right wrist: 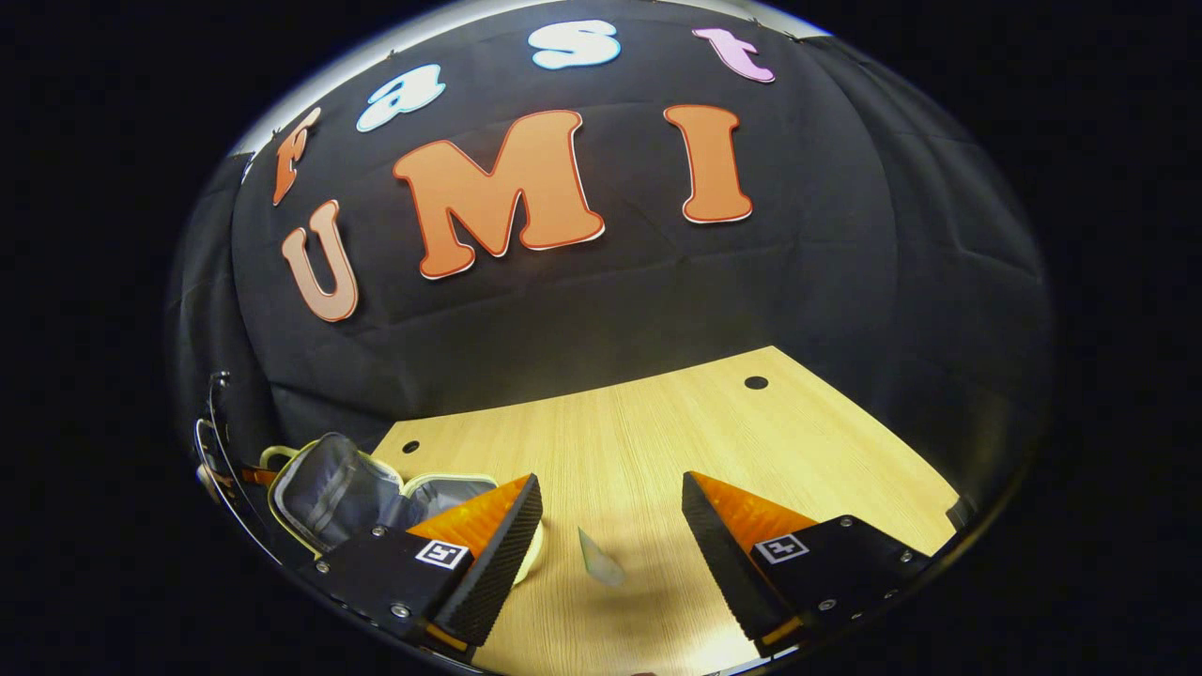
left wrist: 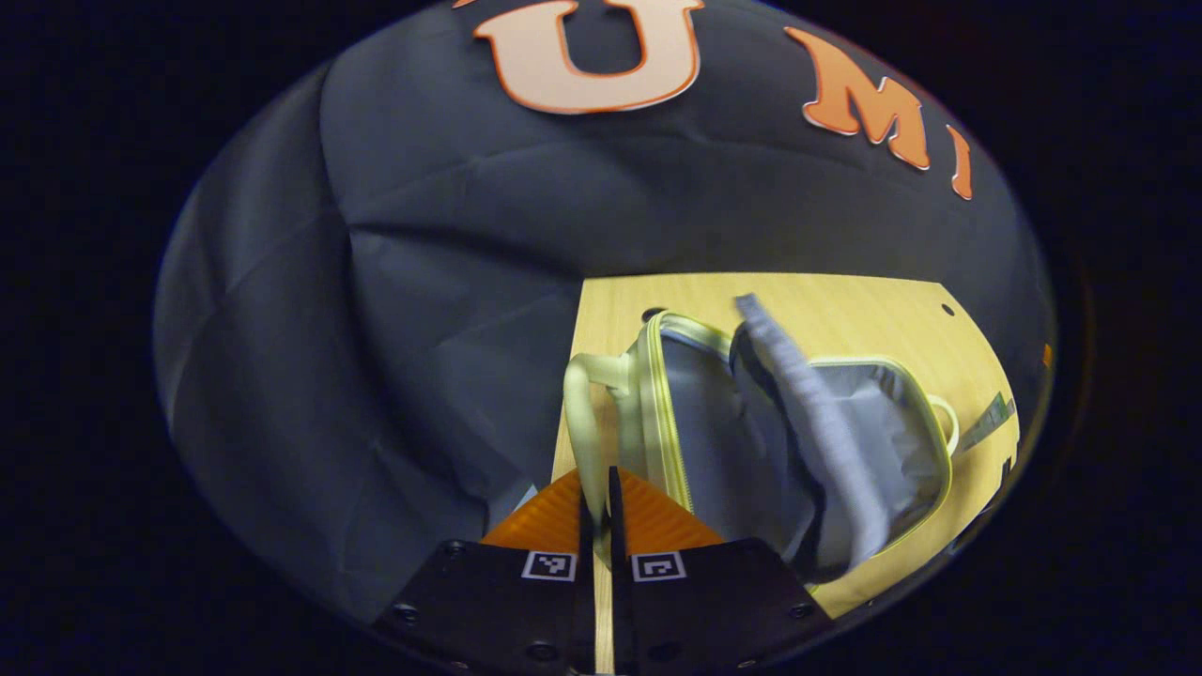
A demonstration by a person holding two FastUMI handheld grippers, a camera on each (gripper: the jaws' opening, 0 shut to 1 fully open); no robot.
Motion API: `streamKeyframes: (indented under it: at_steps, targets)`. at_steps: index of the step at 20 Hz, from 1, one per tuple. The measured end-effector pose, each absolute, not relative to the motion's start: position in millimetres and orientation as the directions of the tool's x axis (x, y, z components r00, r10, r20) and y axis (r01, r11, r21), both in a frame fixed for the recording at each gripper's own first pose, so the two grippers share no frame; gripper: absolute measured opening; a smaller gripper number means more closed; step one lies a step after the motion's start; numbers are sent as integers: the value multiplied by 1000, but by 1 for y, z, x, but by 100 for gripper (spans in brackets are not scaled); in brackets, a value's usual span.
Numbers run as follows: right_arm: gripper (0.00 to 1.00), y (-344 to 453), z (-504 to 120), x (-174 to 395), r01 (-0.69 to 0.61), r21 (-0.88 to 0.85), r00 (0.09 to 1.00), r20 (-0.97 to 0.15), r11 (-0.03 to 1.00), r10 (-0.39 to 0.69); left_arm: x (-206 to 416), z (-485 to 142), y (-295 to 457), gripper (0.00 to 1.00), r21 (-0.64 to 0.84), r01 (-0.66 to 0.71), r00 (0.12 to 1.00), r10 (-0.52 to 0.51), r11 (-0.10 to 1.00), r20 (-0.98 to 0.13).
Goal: First open the suitcase, pack the skin care products into it, and then close the suitcase.
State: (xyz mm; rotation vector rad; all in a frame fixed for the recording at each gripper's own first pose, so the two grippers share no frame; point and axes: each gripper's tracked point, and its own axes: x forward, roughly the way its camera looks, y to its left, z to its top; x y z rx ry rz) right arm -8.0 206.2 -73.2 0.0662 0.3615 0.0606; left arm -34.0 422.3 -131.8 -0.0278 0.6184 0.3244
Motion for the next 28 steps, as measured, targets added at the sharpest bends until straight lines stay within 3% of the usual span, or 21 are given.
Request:
streamKeyframes:
  at_steps: [6,13,16,20,25,28]
  targets:
    - [95,214,-78,-13,-34,62,924,-378,998,55,-49,-153,410,7,20,-343,675,261,939,-690]
    - [95,220,-86,-19,-39,30,914,-402,999,48,-52,-162,419,7,39,-353,646,274,935,-712]
    - [95,217,-90,-22,-31,21,909,-414,999,37,-51,-165,435,25,91,-420,617,358,903,-700]
    - [95,206,-90,-24,-18,5,910,-415,1000,18,-49,-149,433,31,103,-454,639,405,885,-654]
    - [95,192,-87,-22,-24,0,914,-404,1000,22,-49,-75,413,100,182,-454,717,479,872,-507]
    - [95,178,-86,-19,-51,-13,913,-406,999,42,-59,-1,367,99,185,-450,779,485,874,-398]
